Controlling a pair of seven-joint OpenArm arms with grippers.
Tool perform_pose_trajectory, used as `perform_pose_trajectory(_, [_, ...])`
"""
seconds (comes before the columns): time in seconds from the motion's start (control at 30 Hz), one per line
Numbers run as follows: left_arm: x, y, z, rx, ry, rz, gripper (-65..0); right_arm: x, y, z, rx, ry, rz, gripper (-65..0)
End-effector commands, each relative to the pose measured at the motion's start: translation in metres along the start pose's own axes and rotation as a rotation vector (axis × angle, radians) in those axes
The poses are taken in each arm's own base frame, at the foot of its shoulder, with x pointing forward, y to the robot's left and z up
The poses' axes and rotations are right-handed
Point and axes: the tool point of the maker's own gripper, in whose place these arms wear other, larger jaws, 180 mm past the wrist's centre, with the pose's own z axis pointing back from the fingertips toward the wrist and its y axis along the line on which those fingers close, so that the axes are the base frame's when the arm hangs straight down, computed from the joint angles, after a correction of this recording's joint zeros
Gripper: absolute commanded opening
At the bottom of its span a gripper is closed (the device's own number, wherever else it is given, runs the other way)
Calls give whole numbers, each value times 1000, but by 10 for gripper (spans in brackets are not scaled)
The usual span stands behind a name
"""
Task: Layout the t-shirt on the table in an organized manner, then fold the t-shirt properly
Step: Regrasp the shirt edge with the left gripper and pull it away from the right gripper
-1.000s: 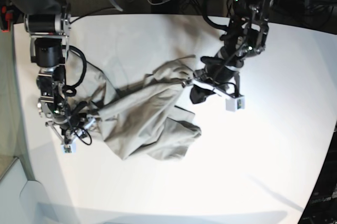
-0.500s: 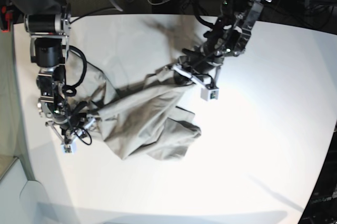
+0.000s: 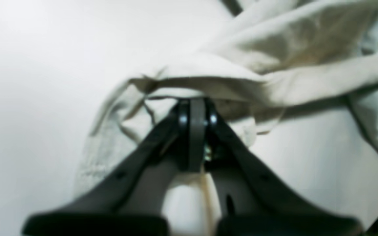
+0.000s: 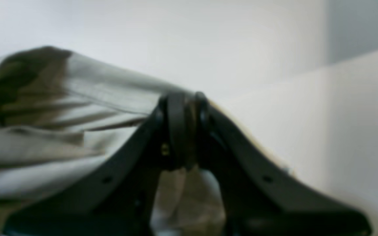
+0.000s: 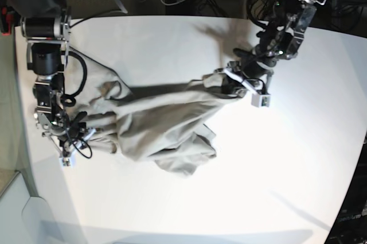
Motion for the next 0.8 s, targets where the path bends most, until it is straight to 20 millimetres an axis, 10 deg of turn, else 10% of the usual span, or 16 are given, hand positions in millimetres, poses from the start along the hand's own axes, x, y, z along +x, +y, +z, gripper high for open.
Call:
perform_pose_trajectory(0.0, [-51, 52, 17, 190, 200, -7, -645, 1, -22, 4, -57, 25, 20, -602])
perform_pose_trajectory(0.37, [-59, 133, 76, 380, 174, 99, -645, -15, -53, 13, -115, 62, 31, -602])
perform_pose_trajectory(0.77, [-27, 107, 116, 335, 43, 92, -645, -22, -72, 19, -188, 100, 1, -603])
